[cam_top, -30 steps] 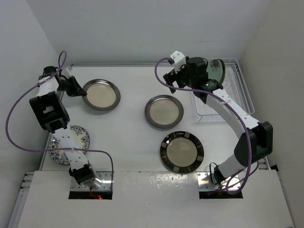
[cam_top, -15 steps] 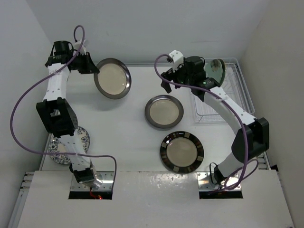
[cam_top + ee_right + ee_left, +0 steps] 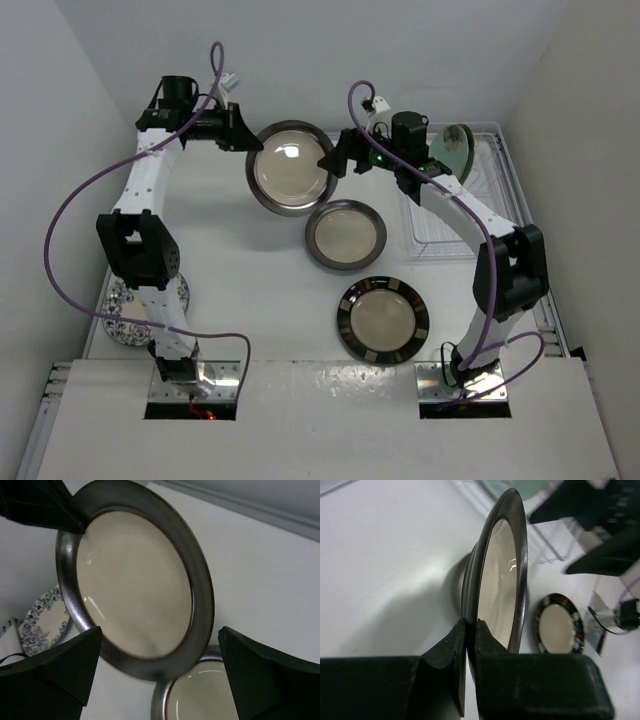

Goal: Load the plates into the dish rack

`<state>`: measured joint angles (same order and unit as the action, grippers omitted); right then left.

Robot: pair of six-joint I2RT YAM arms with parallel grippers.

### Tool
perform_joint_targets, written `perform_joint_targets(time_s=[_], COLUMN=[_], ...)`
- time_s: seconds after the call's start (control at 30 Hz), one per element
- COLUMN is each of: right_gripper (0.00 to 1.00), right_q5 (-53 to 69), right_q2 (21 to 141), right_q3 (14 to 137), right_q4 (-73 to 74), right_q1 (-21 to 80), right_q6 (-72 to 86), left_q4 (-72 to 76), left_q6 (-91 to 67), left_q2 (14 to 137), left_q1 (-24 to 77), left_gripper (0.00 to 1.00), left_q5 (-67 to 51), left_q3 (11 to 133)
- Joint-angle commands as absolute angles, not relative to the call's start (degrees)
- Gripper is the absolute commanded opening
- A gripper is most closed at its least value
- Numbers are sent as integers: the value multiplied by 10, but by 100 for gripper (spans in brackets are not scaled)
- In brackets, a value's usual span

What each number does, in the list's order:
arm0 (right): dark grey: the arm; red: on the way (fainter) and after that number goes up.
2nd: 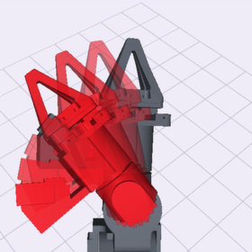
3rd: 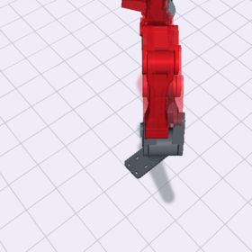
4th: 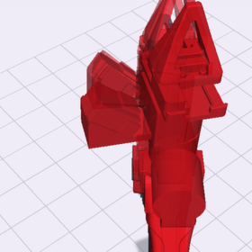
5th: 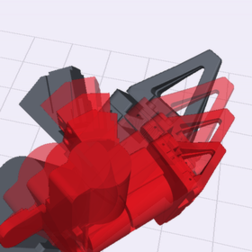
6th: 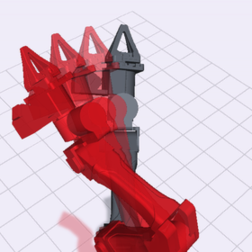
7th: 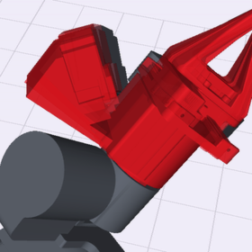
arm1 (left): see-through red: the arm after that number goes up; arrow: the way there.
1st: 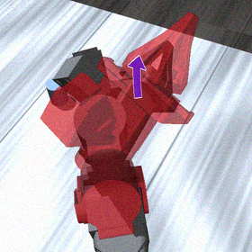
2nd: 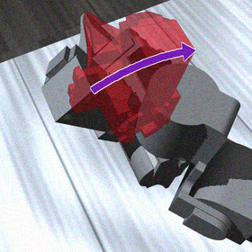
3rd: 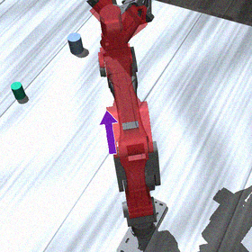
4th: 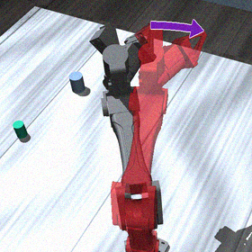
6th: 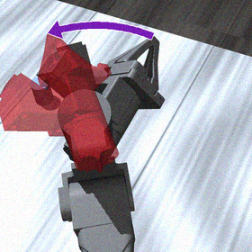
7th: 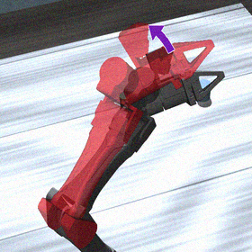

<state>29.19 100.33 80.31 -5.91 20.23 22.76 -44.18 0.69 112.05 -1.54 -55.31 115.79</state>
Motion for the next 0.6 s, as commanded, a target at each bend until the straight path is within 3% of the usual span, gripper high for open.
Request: perform_joint_targets(time_s=[0.0,0.17,0.27,0.3,0.37,0.4,0.47,0.53,0.57], right_gripper=[98,90,57,31,8,0,0,0,0], right_q5=[322,322,342,359,372,374,374,374,374], right_q2=[1023,1036,1040,1039,1036,1028,1008,988,970], right_q3=[821,809,797,798,798,784,771,752,755], right_q4=[-126,-131,-156,-160,-176,-183,-215,-227,-208], right_q1=[192,192,192,192,191,192,192,191,190], right_q6=[316,321,343,347,354,358,349,335,320], left_q4=[-408,-396,-391,-391,-391,-391,-391,-386,-386], left_q6=[-20,-25,-31,-31,-31,-31,-36,-36,-36], left_q2=[1068,1068,1068,1068,1068,1068,1073,1073,1073], left_q1=[1,6,6,6,6,6,6,11,11], left_gripper=[0,0,0,0,0,0,2,15,41], left_q5=[-694,-728,-747,-747,-722,-715,-695,-669,-663], left_q3=[1206,1206,1206,1206,1201,1201,1201,1201,1201])
